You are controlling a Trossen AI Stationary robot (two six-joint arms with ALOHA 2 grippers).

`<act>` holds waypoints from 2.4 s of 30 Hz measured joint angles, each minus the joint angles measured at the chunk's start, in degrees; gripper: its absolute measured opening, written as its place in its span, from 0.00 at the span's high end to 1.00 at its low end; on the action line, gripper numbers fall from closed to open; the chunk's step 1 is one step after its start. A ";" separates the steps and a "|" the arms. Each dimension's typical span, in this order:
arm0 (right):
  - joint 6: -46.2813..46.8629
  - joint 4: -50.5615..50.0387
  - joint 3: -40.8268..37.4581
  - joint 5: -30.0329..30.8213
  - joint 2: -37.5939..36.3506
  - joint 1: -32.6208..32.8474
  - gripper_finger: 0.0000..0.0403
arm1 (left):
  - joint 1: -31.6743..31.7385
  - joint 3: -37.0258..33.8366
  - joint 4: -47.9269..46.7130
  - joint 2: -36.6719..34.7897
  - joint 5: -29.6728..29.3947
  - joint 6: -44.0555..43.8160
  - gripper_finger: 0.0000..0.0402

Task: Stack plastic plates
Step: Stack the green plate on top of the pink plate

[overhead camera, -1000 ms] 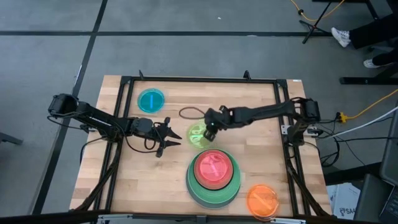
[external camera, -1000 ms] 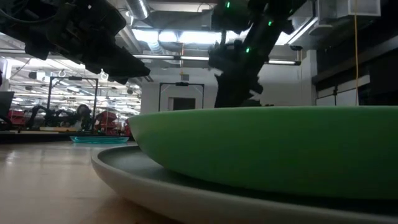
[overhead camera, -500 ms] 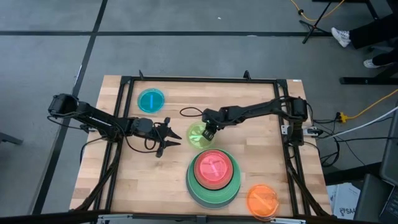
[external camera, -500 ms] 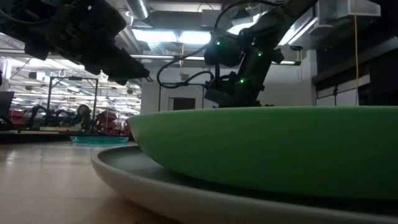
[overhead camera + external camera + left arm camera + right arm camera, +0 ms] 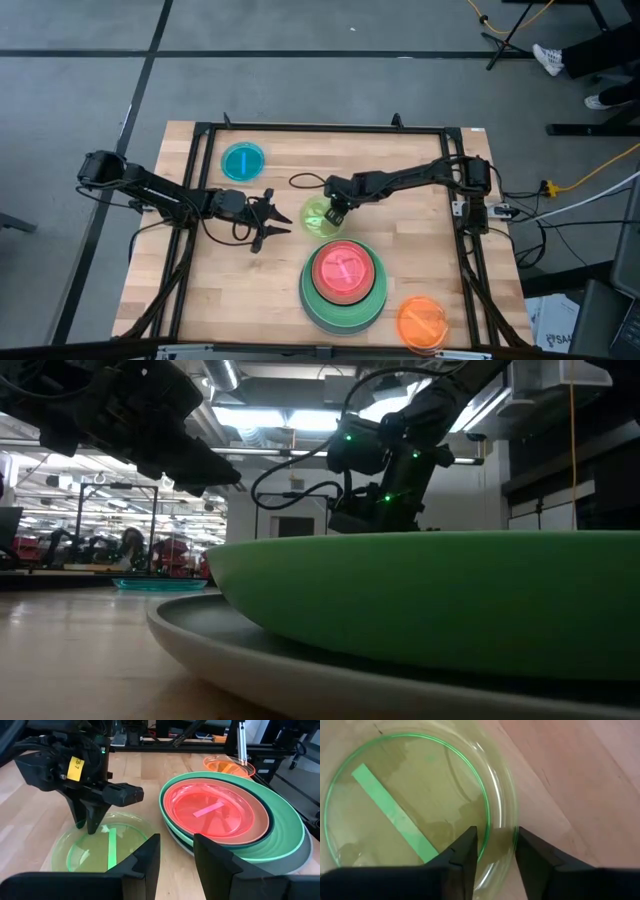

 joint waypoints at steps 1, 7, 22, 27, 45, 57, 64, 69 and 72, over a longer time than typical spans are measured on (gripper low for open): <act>0.00 0.00 0.00 0.00 0.00 0.00 0.74 | -0.01 0.00 -0.01 0.00 -0.17 0.00 0.72; -0.02 0.70 0.00 1.91 0.07 0.02 0.87 | 0.01 0.00 -0.02 0.00 -0.76 0.00 0.72; -3.05 8.54 -0.08 7.48 0.22 -0.39 1.00 | 0.01 0.00 -0.02 0.00 -0.78 0.02 0.72; -3.08 10.38 -0.07 8.46 0.22 -0.39 0.99 | 0.01 0.00 -0.02 0.00 -0.78 0.04 0.72; -4.11 8.85 -0.02 8.78 -9.30 -0.22 1.00 | 0.04 0.07 0.76 0.00 -0.80 0.07 0.72; -4.34 0.62 0.02 5.07 -19.04 0.98 1.00 | 0.04 0.07 0.76 0.00 -0.78 0.07 0.72; -2.65 -2.67 0.02 -1.11 -23.20 4.95 1.00 | 0.06 0.07 0.76 0.00 -0.78 0.07 0.72; -2.41 -4.53 0.02 -4.90 -23.99 9.76 1.00 | 0.04 0.07 0.75 0.00 -0.78 0.07 0.72; -2.40 -4.99 0.03 -6.90 -23.71 12.97 1.00 | 0.04 0.07 0.74 0.00 -0.78 0.07 0.72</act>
